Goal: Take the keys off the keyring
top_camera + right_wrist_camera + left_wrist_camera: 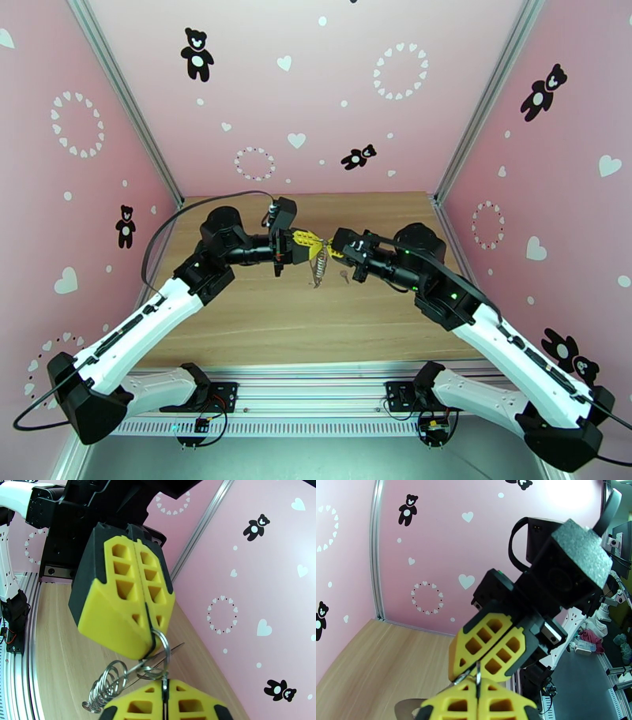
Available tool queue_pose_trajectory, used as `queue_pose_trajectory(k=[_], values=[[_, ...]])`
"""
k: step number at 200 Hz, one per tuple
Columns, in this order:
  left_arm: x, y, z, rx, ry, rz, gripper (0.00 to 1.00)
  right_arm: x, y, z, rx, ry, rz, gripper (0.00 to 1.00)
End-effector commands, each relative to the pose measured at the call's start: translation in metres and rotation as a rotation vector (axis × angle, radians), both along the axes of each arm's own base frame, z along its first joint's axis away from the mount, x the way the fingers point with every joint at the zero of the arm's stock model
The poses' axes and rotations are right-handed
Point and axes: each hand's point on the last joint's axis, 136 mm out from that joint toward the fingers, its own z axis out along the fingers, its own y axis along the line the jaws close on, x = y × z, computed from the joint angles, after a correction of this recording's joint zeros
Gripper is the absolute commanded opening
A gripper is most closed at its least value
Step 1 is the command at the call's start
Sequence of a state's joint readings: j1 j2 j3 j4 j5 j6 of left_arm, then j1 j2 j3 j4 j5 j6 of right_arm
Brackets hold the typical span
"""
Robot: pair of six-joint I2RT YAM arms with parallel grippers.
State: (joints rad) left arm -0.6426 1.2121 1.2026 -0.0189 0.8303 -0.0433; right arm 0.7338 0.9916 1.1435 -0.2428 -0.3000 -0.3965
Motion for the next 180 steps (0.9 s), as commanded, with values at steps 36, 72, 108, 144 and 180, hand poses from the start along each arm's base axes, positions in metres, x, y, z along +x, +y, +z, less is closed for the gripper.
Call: queue_pose_trajectory(k=[36, 72, 108, 144, 180], values=[[0.003, 0.007, -0.007, 0.138, 0.076, 0.041, 0.00, -0.005, -0.012, 0.022, -0.048, -0.130, -0.022, 0.00], [0.007, 0.013, -0.022, 0.295, 0.185, 0.080, 0.00, -0.010, -0.012, 0.020, -0.128, -0.215, 0.021, 0.00], [0.011, 0.014, -0.035, 0.406, 0.272, 0.087, 0.00, -0.006, -0.006, 0.015, -0.183, -0.239, 0.050, 0.00], [0.008, 0.011, -0.035, 0.424, 0.291, 0.052, 0.00, 0.001, -0.007, 0.012, -0.213, -0.245, 0.022, 0.00], [0.005, 0.011, -0.033, 0.431, 0.293, 0.035, 0.00, 0.002, -0.010, 0.012, -0.225, -0.242, 0.009, 0.00]])
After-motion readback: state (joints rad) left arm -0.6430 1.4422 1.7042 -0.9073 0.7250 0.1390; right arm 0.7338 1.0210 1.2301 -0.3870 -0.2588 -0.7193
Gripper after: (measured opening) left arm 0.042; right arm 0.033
